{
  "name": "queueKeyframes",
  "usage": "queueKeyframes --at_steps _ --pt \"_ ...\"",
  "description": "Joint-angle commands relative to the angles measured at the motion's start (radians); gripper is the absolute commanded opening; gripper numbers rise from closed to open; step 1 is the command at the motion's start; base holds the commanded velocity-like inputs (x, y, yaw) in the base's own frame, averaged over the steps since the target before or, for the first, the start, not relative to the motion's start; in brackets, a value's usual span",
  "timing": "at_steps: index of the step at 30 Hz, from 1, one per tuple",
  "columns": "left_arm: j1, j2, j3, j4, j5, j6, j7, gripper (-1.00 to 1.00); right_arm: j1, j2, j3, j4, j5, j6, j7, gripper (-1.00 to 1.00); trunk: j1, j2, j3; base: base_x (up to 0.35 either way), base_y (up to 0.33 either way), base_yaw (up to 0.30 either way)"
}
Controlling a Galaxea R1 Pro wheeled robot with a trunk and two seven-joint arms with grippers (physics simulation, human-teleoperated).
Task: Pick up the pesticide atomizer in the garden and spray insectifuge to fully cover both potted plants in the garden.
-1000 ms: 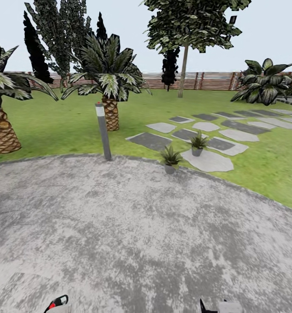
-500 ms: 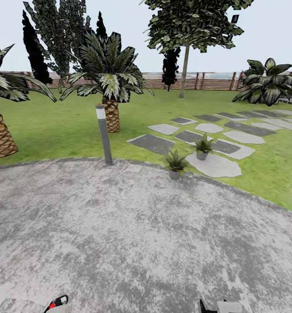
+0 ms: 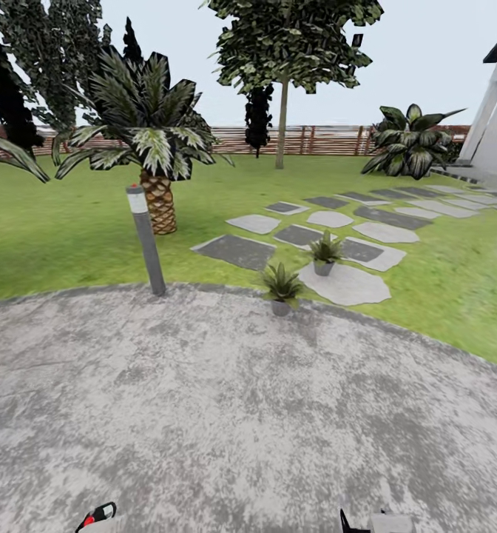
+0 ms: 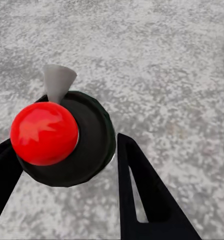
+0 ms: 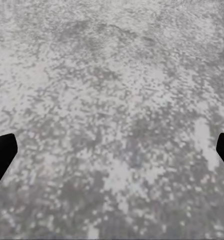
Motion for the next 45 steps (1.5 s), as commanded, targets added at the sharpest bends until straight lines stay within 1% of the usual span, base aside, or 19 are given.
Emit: queueKeyframes --at_steps 1,4,14,27,33,45 --pt "-0.001 0.0 0.005 0.001 -0.01 -0.003 0.004 -1.0 -0.001 0.0 -0.008 0.001 0.011 -0.003 -0.001 1.0 0.0 0.0 0.0 0.309 0.164 -0.264" --pt "-0.001 0.0 0.005 0.001 -0.01 -0.003 0.003 -1.0 -0.001 0.0 -0.008 0.001 0.011 -0.003 -0.001 1.0 0.0 0.0 0.001 0.308 0.167 -0.167" --pt "-0.001 0.0 0.005 0.001 -0.01 -0.003 0.004 -1.0 -0.001 0.0 -0.008 0.001 0.011 -0.003 -0.001 1.0 0.0 0.0 0.001 0.307 0.168 -0.036" --pt "-0.001 0.0 0.005 0.001 -0.01 -0.003 0.004 -1.0 0.0 0.0 -0.008 0.001 0.011 -0.003 -0.001 1.0 0.0 0.0 0.006 0.291 0.196 -0.227" --pt "-0.001 0.0 0.005 0.001 -0.01 -0.004 0.003 -1.0 -0.001 -0.001 -0.008 0.001 0.011 -0.003 -0.001 1.0 0.0 0.0 0.006 0.28 0.193 -0.021" --pt "-0.001 0.0 0.005 0.001 -0.01 -0.003 0.003 -1.0 -0.001 -0.003 -0.008 0.001 0.011 -0.003 -0.001 1.0 0.0 0.0 0.006 0.281 0.112 0.0"
